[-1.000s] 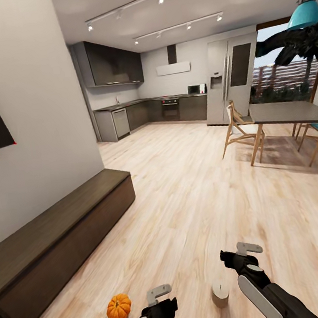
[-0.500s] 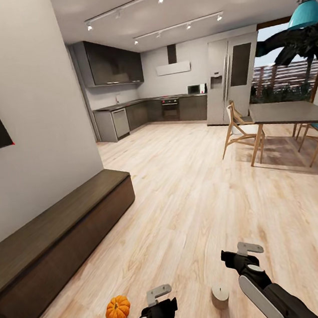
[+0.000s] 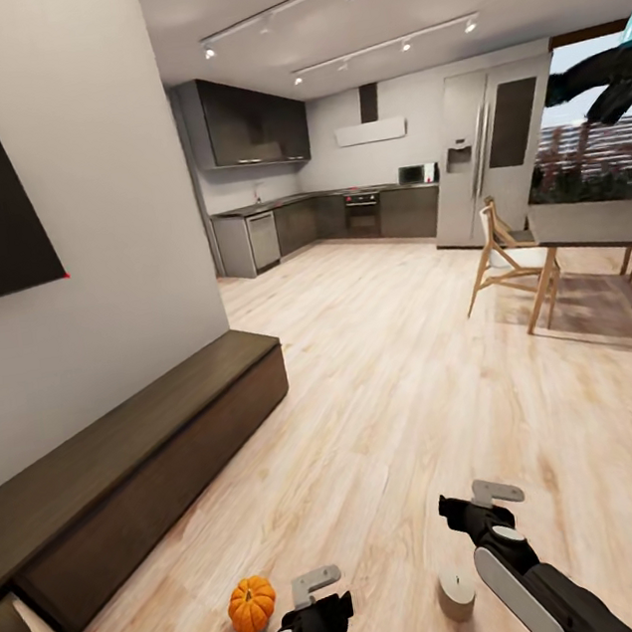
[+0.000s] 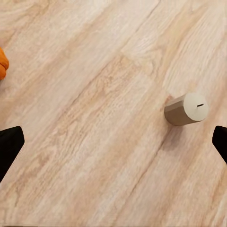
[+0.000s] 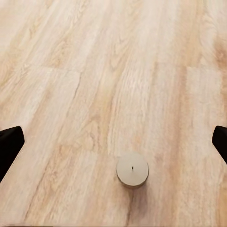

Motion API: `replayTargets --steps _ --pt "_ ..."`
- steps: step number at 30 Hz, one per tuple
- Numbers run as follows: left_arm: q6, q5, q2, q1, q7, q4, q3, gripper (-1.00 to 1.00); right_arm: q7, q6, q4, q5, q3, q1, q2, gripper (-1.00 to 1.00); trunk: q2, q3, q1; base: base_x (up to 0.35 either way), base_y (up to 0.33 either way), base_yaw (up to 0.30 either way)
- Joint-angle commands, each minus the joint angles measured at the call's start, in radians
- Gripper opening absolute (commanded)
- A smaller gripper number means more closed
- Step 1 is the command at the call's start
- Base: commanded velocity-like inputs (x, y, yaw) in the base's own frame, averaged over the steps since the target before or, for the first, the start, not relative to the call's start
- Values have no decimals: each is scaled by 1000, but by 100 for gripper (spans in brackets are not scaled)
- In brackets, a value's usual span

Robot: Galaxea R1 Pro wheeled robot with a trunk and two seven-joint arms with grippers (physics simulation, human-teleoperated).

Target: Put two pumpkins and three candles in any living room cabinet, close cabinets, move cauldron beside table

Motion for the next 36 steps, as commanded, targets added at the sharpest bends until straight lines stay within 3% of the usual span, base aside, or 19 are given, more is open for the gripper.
replayTargets --steps 1,8,15,31,36 --pt "2 7 0 -1 8 -1 -3 100 -8 4 -2 -5 3 -1 -1 100 -1 -1 0 0 -16 284" --pt "2 7 0 -1 8 -1 -3 100 -6 3 -2 -4 4 -1 -2 100 -1 -1 0 0 -186 279" --pt "3 7 2 -1 8 -1 -2 100 -1 -18 -1 1 12 -1 1 100 -1 -1 0 5 -176 55" --pt "3 15 3 -1 8 -1 -2 100 -2 -24 18 5 10 -1 0 100 -1 -1 0 127 143 1" --pt "2 15 4 -1 7 -1 -1 100 -3 -14 -30 8 7 -1 1 100 -1 -1 0 149 114 0"
